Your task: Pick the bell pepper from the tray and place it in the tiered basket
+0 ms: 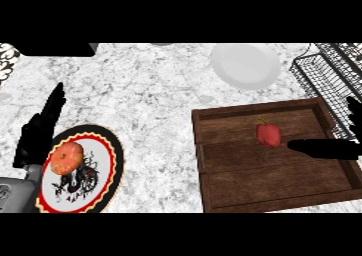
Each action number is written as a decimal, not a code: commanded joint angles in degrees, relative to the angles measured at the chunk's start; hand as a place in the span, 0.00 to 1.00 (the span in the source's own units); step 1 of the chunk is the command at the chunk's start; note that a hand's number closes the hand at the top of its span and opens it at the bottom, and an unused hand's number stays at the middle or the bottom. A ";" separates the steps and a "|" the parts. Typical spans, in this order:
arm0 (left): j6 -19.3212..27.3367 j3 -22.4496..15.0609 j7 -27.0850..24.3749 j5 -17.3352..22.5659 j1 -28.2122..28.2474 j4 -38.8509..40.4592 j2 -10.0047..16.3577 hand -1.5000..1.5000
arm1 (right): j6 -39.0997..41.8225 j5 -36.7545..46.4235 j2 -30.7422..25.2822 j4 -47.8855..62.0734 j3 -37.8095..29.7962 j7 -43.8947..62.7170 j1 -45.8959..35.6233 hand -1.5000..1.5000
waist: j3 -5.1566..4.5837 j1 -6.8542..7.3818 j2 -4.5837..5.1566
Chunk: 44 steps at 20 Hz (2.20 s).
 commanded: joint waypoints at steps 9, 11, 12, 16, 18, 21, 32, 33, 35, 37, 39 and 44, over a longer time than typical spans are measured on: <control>-0.67 1.38 -0.57 -2.14 1.45 -0.54 -1.45 0.50 | 3.99 4.12 5.31 5.64 4.73 12.50 -5.15 0.00 | 0.04 -0.42 -0.19; -0.71 0.65 2.14 -2.76 1.91 -3.53 -1.92 0.50 | 3.04 6.46 6.98 10.00 5.38 9.09 -6.15 0.00 | 0.08 -0.18 -0.16; -2.97 3.86 -0.25 -0.74 -0.14 0.64 -0.09 0.50 | 4.00 8.53 6.72 2.28 7.83 14.91 -4.11 0.00 | 0.01 -0.84 -0.25; -0.25 1.48 3.37 -3.47 -0.55 -2.05 -2.91 0.50 | 6.94 10.09 5.62 6.59 6.08 15.09 -7.38 0.00 | 0.03 -0.64 -0.24; -1.43 2.20 3.23 -3.11 -1.23 -1.59 -2.92 0.50 | 4.70 13.04 8.04 5.47 8.69 11.74 -2.10 0.00 | 0.05 -0.99 -0.26; -2.05 3.30 0.06 -3.30 1.80 -1.54 -2.59 0.50 | 4.65 15.68 9.32 10.07 7.65 10.79 -5.61 0.00 | 0.05 -0.41 -0.17; -4.17 4.78 -0.43 -3.75 1.57 -0.78 -2.56 0.50 | 6.79 19.75 16.75 15.27 6.31 13.21 -9.68 0.00 | 0.03 -0.13 -0.05; -3.70 4.26 -0.96 -4.84 3.39 -1.74 -2.77 0.50 | 9.39 17.67 14.86 10.03 4.70 12.55 -5.84 0.00 | 0.05 -0.71 -0.25; -3.90 4.59 1.06 -4.41 1.74 -1.54 -3.74 0.50 | 9.32 17.09 14.60 12.26 2.67 9.11 -5.46 0.00 | 0.07 -0.79 -0.18; -0.76 2.08 3.02 -6.89 3.02 -4.92 -6.46 0.50 | 8.02 20.25 18.22 12.29 5.50 11.80 -5.84 0.00 | 0.07 -0.49 -0.28; -4.35 5.37 1.42 -4.81 0.55 -1.28 -3.93 0.50 | 4.84 22.24 20.02 20.05 4.41 6.44 -7.69 0.00 | 0.08 -0.33 -0.04; -4.41 5.87 -2.11 -6.69 -1.20 3.54 -5.83 0.50 | 10.10 16.66 16.55 21.65 -2.54 0.76 -7.50 0.00 | 0.08 -0.80 -0.04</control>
